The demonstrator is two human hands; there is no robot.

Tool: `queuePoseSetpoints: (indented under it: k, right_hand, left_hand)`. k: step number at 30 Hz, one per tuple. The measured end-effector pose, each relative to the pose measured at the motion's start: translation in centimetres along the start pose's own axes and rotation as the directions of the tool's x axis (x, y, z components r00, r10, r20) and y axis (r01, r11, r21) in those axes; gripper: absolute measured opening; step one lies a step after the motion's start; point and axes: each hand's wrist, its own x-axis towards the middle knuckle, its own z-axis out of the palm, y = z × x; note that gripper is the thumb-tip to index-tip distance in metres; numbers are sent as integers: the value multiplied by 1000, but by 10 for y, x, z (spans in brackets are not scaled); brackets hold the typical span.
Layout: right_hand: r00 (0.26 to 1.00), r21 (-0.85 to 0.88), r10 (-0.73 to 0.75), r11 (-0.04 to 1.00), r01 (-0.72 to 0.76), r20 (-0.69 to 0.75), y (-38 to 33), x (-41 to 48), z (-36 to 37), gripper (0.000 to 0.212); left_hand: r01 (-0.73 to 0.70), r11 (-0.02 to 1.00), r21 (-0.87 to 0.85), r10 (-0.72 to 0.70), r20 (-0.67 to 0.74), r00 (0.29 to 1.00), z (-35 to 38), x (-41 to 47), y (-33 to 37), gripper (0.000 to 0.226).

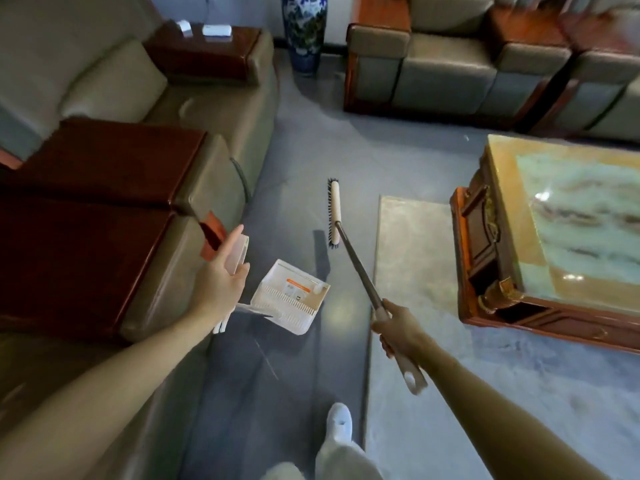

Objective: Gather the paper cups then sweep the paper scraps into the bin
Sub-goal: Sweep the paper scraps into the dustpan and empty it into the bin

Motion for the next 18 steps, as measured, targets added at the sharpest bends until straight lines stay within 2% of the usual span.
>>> queuePoseSetpoints:
  k: [4, 9, 15, 18]
  right_hand:
    - [1000, 87, -24, 996, 26, -19, -76, 80, -56, 60]
    - [998, 207, -23, 978, 34, -55, -171, 197, -109, 64]
    - [992, 321, 10, 947, 31, -125, -266, 339, -168, 53]
    - [988, 373, 51, 928, 8, -147, -300, 392, -213, 48]
  left_hand:
    - [-20, 999, 50, 20, -6, 1000, 30, 113, 34, 65]
    - [-67, 998, 7, 67, 4, 998, 80, 261, 63, 64]
    - [-252, 968, -11, 249, 211, 945, 136, 457, 110, 62]
    - [-247, 969, 13, 235, 264, 936, 175, 542, 148, 62]
